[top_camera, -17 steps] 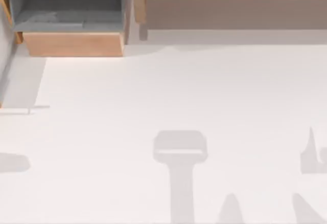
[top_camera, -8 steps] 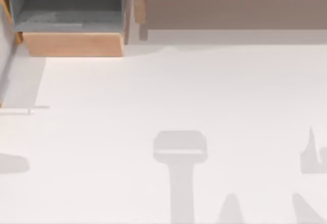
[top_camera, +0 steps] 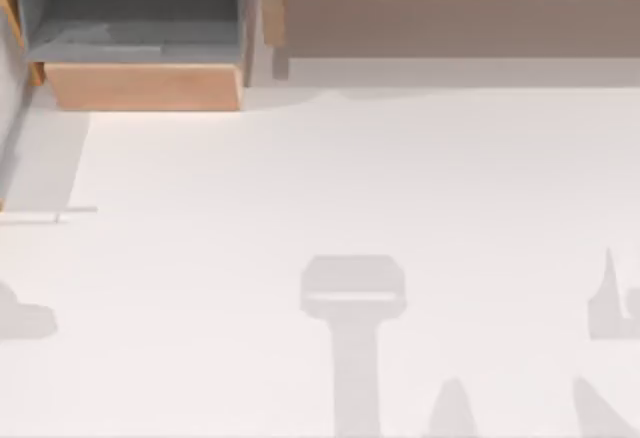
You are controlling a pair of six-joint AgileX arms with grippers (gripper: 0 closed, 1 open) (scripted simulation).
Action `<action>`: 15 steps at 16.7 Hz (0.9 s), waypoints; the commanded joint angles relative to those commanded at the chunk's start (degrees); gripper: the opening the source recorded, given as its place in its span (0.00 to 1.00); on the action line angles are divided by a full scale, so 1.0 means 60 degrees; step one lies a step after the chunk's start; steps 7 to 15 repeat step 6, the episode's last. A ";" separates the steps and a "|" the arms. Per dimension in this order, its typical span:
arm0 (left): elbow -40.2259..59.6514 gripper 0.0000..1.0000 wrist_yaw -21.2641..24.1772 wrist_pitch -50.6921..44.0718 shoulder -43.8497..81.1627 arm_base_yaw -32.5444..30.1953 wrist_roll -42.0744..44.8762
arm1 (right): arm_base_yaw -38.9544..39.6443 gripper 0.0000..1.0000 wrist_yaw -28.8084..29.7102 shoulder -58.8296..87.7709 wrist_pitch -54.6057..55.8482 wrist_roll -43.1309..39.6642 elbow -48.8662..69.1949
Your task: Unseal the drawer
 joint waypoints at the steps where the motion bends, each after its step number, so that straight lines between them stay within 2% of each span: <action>1: 0.0000 1.00 0.0000 0.0000 0.0000 0.0000 0.0000 | 0.0000 1.00 0.0000 0.0000 0.0000 0.0000 0.0000; 15: 0.0000 1.00 0.0000 0.0000 0.0000 0.0000 0.0000 | 0.0000 1.00 0.0000 0.0000 0.0000 0.0000 0.0000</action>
